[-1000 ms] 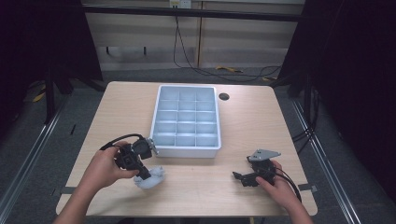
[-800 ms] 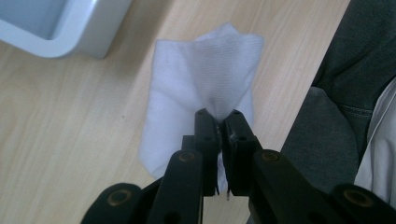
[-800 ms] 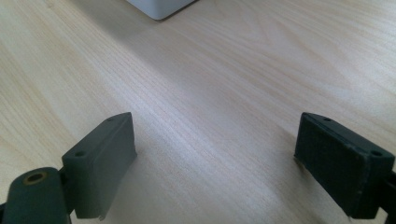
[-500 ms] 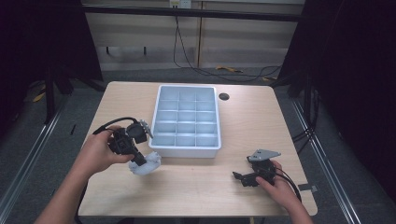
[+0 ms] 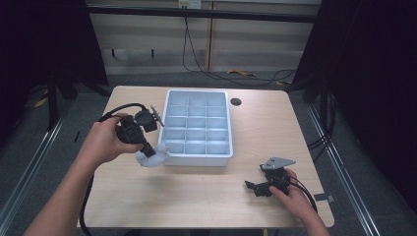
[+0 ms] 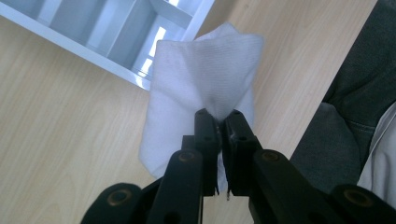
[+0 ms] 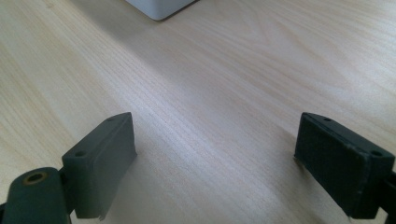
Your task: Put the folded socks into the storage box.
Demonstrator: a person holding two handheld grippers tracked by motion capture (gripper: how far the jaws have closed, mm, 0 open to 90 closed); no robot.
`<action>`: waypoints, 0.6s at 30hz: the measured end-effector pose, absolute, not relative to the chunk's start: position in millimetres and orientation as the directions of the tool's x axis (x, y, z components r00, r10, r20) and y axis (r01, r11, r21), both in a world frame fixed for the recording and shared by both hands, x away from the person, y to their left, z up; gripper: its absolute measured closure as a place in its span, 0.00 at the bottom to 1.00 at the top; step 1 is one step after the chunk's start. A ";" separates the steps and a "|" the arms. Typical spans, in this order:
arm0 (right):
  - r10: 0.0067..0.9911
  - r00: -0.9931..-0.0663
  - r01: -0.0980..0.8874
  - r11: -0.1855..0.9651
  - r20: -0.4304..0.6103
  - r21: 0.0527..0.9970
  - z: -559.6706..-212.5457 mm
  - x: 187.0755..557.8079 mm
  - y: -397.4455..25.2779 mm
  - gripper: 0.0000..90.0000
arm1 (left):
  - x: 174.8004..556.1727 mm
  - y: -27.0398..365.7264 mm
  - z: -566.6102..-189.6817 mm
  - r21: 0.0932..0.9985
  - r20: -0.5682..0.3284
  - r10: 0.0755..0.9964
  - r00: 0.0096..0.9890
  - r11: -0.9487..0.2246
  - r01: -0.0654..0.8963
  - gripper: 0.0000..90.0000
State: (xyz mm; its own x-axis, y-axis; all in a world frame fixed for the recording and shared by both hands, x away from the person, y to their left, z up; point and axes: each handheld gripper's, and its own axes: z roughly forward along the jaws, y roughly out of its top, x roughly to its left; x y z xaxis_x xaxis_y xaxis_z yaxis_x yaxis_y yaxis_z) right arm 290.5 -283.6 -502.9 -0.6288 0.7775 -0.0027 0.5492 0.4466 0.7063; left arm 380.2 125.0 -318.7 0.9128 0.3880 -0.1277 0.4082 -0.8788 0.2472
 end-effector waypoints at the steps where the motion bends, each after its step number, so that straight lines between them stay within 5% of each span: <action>1: 0.777 -0.629 0.549 0.447 -0.003 0.706 -502.9 290.5 -283.6 0.13 | 382.0 124.6 -316.9 0.244 -0.126 0.381 0.916 -0.883 0.401 0.95; 18: 0.777 -0.630 0.547 0.448 -0.004 0.707 -503.0 290.6 -283.7 0.12 | 405.4 116.3 -303.8 0.260 -0.107 0.396 0.912 -0.874 0.410 0.95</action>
State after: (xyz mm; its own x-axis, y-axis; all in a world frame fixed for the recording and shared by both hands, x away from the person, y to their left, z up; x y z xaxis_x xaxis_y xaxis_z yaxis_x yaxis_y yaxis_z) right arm 290.6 -283.7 -503.0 -0.6300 0.7766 -0.0043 0.5469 0.4476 0.7075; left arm 405.4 116.3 -303.8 0.9120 0.3960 -0.1074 0.4102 -0.8742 0.2600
